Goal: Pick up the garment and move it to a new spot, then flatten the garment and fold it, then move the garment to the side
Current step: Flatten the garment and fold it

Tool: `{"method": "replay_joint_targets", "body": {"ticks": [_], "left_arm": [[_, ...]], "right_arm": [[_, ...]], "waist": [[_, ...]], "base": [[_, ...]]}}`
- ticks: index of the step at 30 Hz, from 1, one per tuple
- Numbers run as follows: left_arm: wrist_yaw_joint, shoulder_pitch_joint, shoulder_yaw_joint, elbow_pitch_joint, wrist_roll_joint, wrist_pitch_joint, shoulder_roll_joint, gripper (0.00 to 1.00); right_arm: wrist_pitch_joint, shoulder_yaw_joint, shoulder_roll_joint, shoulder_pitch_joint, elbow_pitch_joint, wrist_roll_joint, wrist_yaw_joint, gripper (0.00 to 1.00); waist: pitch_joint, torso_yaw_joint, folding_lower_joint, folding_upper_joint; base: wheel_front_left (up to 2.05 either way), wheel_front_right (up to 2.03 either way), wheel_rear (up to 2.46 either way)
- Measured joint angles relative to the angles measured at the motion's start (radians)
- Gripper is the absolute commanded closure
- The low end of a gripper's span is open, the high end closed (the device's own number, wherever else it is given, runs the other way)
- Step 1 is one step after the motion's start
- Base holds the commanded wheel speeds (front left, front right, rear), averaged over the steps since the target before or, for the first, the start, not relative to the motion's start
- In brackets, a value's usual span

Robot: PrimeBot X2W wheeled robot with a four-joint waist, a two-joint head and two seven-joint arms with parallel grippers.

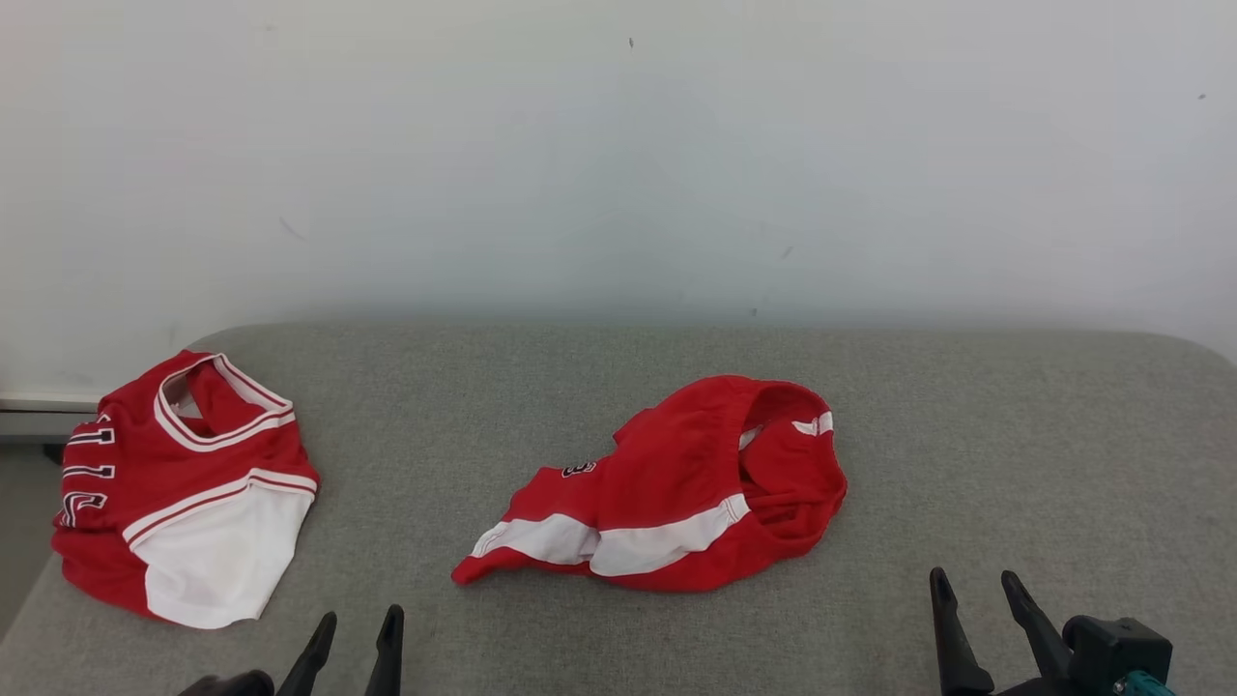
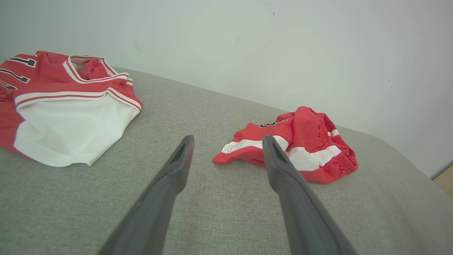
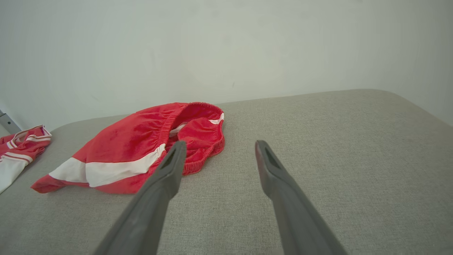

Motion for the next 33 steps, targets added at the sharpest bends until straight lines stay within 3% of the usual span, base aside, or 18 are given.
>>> {"method": "replay_joint_targets", "body": {"ticks": [11, 33], "left_arm": [[0.000, 0.026, 0.044, -0.036, 0.014, 0.000, 0.021, 0.00], [0.000, 0.032, 0.088, -0.088, 0.106, 0.058, -0.019, 0.00]], "right_arm": [[0.017, 0.001, 0.000, -0.005, 0.003, 0.000, -0.001, 0.00], [0.018, -0.002, -0.002, -0.025, 0.012, -0.001, -0.007, 0.00]], "waist": [[0.012, -0.015, 0.0002, 0.0000], [0.034, -0.024, 0.0002, 0.0000]], "base": [[0.00, 0.00, 0.00], [0.00, 0.00, 0.00]]}}
